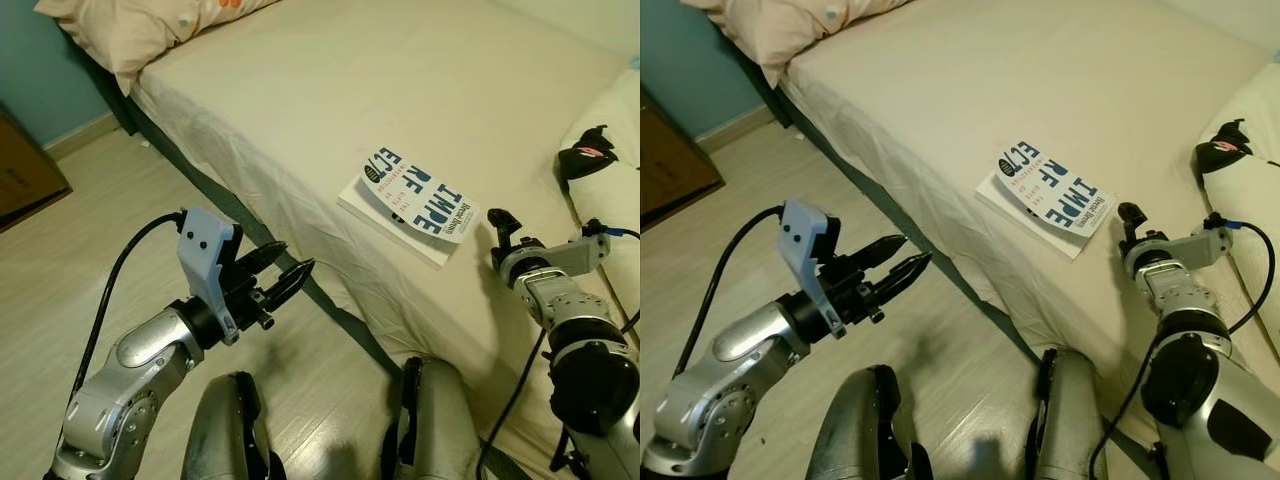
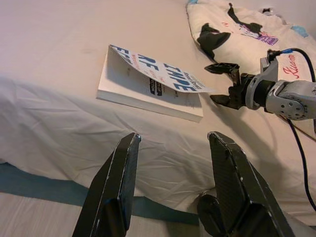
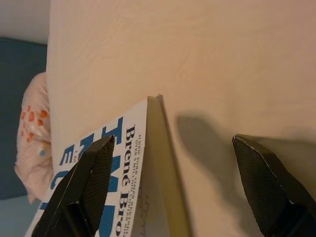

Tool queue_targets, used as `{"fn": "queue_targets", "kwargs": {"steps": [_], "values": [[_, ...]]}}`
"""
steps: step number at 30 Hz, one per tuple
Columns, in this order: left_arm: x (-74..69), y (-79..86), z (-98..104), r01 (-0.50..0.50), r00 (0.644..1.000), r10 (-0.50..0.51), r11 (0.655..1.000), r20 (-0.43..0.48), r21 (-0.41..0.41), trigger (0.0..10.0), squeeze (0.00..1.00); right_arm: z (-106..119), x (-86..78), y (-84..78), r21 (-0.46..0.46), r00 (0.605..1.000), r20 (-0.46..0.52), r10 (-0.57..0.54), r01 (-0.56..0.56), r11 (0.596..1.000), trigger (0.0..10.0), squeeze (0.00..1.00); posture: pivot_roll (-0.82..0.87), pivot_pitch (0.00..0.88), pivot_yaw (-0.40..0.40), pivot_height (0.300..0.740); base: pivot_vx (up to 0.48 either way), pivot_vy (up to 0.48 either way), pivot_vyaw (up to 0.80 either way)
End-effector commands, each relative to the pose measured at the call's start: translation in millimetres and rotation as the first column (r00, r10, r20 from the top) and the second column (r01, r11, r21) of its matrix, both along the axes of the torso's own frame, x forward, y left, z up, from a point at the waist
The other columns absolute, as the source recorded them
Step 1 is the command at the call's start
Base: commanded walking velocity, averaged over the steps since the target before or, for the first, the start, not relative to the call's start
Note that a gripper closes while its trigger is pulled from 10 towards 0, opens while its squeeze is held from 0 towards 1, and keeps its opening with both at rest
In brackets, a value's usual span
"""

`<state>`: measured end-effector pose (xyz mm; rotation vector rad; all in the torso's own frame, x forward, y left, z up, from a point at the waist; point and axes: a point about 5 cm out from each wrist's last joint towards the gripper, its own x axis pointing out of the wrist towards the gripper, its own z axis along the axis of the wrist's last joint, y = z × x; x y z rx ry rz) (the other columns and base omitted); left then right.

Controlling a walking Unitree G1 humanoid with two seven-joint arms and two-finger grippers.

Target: Clean up the room

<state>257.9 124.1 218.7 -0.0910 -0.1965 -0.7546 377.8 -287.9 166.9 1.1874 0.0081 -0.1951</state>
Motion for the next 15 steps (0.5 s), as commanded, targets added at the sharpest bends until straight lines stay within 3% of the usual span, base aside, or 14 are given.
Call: {"fn": "queue_targets", "kwargs": {"steps": [1,6,9,11,12,14,15], "values": [[-4.6,1.9,-3.4,0.012,1.0,-0.011,1.0,-0.019,0.022,10.0,0.0,-2.1,2.0,6.7,0.03,1.0,0.006,0.012,-0.012,0.999,10.0,1.0,0.12,0.347,0.086,0.536,0.0,0.0,0.0],[-4.8,4.4,-3.4,-0.001,1.0,0.002,0.999,-0.02,0.032,10.0,0.0,-7.5,3.7,16.7,-0.009,0.997,-0.05,0.066,-0.066,0.998,10.0,1.0,0.14,0.355,0.087,0.536,0.0,0.0,0.0],[-5.7,13.2,-1.1,-0.022,1.0,0.023,0.998,-0.02,0.057,10.0,0.0,-22.0,3.4,32.0,-0.034,0.982,-0.143,0.12,-0.126,0.992,10.0,0.77,0.18,0.383,0.092,0.536,0.0,0.0,0.0],[-6.7,16.1,0.1,-0.027,0.999,0.029,0.998,-0.019,0.065,10.0,0.0,-25.4,3.2,35.8,-0.027,0.979,-0.159,0.13,-0.136,0.99,10.0,0.77,0.18,0.383,0.092,0.536,0.0,0.0,0.0],[-7.2,18.1,0.6,-0.032,0.999,0.034,0.997,-0.019,0.072,10.0,0.0,-28.7,3.2,40.4,-0.033,0.974,-0.173,0.145,-0.153,0.988,10.0,0.48,0.2,0.391,0.093,0.536,0.0,0.0,0.0],[-7.8,19.5,1.1,-0.035,0.999,0.037,0.996,-0.019,0.076,10.0,0.0,-31.0,3.1,43.5,-0.038,0.971,-0.182,0.155,-0.165,0.986,10.0,0.48,0.2,0.393,0.094,0.536,0.0,0.0,0.0],[-8.3,21.4,1.9,-0.041,0.999,0.043,0.996,-0.019,0.081,10.0,0.0,-32.7,3.3,47.1,-0.033,0.969,-0.182,0.164,-0.173,0.984,10.0,0.31,0.21,0.398,0.095,0.536,0.0,0.0,0.0]]}}
